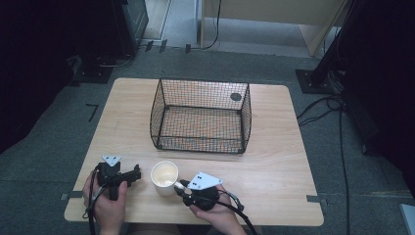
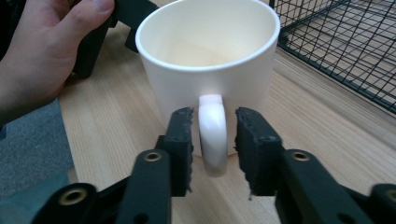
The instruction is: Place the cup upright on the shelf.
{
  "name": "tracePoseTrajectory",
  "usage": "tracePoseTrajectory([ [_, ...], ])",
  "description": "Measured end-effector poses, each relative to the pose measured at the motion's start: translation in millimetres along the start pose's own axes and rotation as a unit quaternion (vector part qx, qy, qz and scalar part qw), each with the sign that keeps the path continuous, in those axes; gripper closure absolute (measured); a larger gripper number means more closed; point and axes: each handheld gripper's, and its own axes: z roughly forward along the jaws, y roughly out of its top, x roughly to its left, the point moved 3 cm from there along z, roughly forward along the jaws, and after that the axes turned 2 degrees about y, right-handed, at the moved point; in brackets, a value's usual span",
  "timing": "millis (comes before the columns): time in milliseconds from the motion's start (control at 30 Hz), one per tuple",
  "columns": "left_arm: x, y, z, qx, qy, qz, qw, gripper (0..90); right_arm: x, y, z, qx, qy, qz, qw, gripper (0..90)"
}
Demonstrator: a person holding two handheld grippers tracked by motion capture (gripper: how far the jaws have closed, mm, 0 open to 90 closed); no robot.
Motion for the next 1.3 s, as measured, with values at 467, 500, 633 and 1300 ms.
tracePoseTrajectory([
  [467, 0.0, 0.0, 0.0, 0.000, 0.000, 0.000, 1.0000, 0.0, 2.9, 9.6, -8.2, -0.013, -0.010, -0.016, 0.9997, 80.3],
  [500, 0.0, 0.0, 0.0, 0.000, 0.000, 0.000, 1.0000, 0.0, 2.9, 10.9, -10.7, -0.011, -0.012, -0.019, 0.9997, 80.3],
  [633, 0.0, 0.0, 0.0, 0.000, 0.000, 0.000, 1.0000, 0.0, 2.3, 14.5, -15.5, -0.017, -0.009, -0.016, 0.9997, 80.3],
  [1300, 0.0, 0.0, 0.0, 0.000, 0.000, 0.000, 1.0000, 0.0, -15.9, 57.6, -50.9, -0.063, -0.029, -0.011, 0.9976, 80.2],
])
